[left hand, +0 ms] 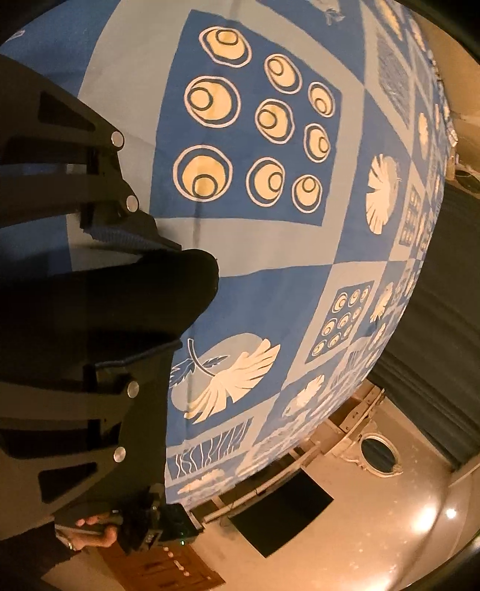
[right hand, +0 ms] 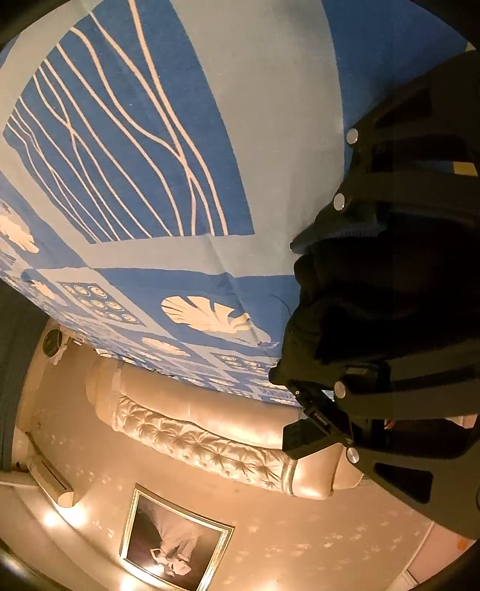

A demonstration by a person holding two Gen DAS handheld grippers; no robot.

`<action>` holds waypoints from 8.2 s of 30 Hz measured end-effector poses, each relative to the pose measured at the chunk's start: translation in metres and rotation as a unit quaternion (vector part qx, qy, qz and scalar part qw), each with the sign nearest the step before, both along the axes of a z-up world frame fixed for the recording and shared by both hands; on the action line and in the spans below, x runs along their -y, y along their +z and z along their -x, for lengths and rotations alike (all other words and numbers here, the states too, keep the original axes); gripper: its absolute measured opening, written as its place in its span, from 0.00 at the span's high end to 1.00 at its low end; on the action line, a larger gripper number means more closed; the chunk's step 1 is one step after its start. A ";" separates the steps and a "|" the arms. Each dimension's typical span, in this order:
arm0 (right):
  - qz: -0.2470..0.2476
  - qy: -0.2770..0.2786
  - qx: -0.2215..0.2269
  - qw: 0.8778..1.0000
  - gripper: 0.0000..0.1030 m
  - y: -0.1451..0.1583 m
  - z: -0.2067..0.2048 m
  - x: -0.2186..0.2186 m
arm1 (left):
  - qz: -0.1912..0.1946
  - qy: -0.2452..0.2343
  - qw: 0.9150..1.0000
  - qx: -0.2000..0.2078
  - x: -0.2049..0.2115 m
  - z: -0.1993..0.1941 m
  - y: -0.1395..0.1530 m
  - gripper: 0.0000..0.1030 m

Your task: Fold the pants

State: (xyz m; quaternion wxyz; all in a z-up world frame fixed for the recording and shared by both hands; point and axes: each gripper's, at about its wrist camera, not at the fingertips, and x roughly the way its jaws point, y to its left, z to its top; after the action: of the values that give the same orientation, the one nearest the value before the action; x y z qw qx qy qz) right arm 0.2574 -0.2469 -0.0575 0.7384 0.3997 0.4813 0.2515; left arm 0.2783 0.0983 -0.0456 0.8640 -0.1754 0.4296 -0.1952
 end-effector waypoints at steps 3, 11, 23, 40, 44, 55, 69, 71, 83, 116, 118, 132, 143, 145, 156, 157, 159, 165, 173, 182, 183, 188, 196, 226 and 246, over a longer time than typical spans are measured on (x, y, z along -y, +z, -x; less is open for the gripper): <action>-0.001 -0.004 0.004 1.000 0.58 0.001 -0.001 0.000 | -0.006 0.005 1.000 0.005 0.001 -0.002 0.000 0.58; -0.002 -0.008 0.010 1.000 0.60 0.001 -0.003 0.003 | -0.010 0.029 0.999 0.011 -0.002 -0.009 0.006 0.61; 0.000 -0.006 0.010 1.000 0.59 0.001 -0.003 0.001 | 0.122 0.017 0.990 -0.062 -0.039 -0.010 -0.005 0.38; -0.013 0.001 0.010 1.000 0.56 0.001 -0.003 0.005 | 0.103 -0.026 0.993 -0.048 -0.020 0.006 -0.011 0.70; -0.001 -0.010 0.017 1.000 0.62 0.004 -0.002 0.002 | 0.082 -0.023 0.996 -0.036 -0.016 0.005 -0.007 0.73; 0.013 -0.023 0.033 0.999 0.64 0.010 -0.023 0.000 | 0.075 -0.005 0.997 -0.032 -0.018 -0.023 -0.004 0.73; -0.008 -0.029 0.022 0.999 0.64 -0.001 -0.040 0.000 | 0.086 0.009 0.996 -0.031 -0.021 -0.030 -0.011 0.69; -0.006 -0.028 0.021 0.999 0.63 0.000 -0.040 0.000 | 0.085 0.009 0.996 -0.030 -0.022 -0.027 -0.010 0.66; -0.040 -0.052 -0.002 0.998 0.41 0.005 -0.006 0.017 | 0.118 0.010 0.992 -0.052 -0.035 0.025 -0.010 0.44; 0.007 -0.074 -0.047 0.996 0.51 0.007 0.116 -0.026 | 0.128 0.079 0.986 -0.072 -0.006 0.136 -0.012 0.42; -0.011 -0.084 -0.050 0.995 0.59 0.002 0.120 -0.020 | 0.120 0.077 0.987 -0.070 -0.006 0.138 -0.010 0.46; -0.011 -0.064 -0.045 0.997 0.68 0.020 0.152 -0.013 | 0.072 0.070 0.991 -0.083 0.000 0.167 0.006 0.57; 0.026 -0.073 -0.058 0.995 0.37 0.019 0.180 -0.008 | 0.062 0.102 0.989 -0.086 -0.002 0.190 0.000 0.24; 0.051 -0.081 -0.055 0.994 0.33 0.027 0.189 -0.008 | 0.035 0.108 0.991 -0.076 0.001 0.196 0.005 0.20; 0.287 -0.080 0.005 0.955 0.21 0.065 0.223 -0.056 | -0.135 0.119 0.984 -0.010 0.039 0.249 0.040 0.18; 0.299 -0.076 0.015 0.951 0.19 0.068 0.224 -0.059 | -0.144 0.117 0.983 -0.004 0.043 0.253 0.043 0.18; 0.326 -0.069 0.040 0.942 0.18 0.077 0.230 -0.071 | -0.164 0.113 0.980 0.015 0.052 0.265 0.050 0.18; 0.365 -0.056 0.072 0.926 0.17 0.085 0.243 -0.087 | -0.184 0.115 0.975 0.045 0.070 0.286 0.068 0.18; 0.376 -0.054 0.072 0.922 0.17 0.084 0.250 -0.095 | -0.175 0.149 0.972 0.052 0.067 0.303 0.070 0.18; 0.385 -0.045 0.077 0.919 0.16 0.081 0.248 -0.098 | -0.181 0.152 0.970 0.049 0.063 0.297 0.065 0.18; 0.385 -0.044 0.077 0.919 0.16 0.080 0.248 -0.098 | -0.184 0.152 0.970 0.052 0.063 0.298 0.065 0.18; 0.382 -0.042 0.071 0.920 0.16 0.078 0.245 -0.098 | -0.191 0.153 0.968 0.058 0.064 0.298 0.068 0.18; 0.381 -0.039 0.069 0.921 0.16 0.076 0.244 -0.100 | -0.197 0.152 0.967 0.052 0.066 0.297 0.065 0.18; 0.380 -0.029 0.060 0.923 0.16 0.068 0.243 -0.108 | -0.217 0.158 0.962 0.042 0.066 0.294 0.065 0.18; 0.372 -0.018 0.051 0.927 0.16 0.067 0.241 -0.104 | -0.221 0.179 0.957 0.047 0.069 0.289 0.088 0.12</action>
State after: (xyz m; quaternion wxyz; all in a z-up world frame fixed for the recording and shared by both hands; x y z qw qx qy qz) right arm 0.0160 -0.1428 0.0093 0.8621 0.0915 0.4946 0.0614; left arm -0.0104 0.0295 0.0419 0.9215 -0.0444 0.3820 0.0548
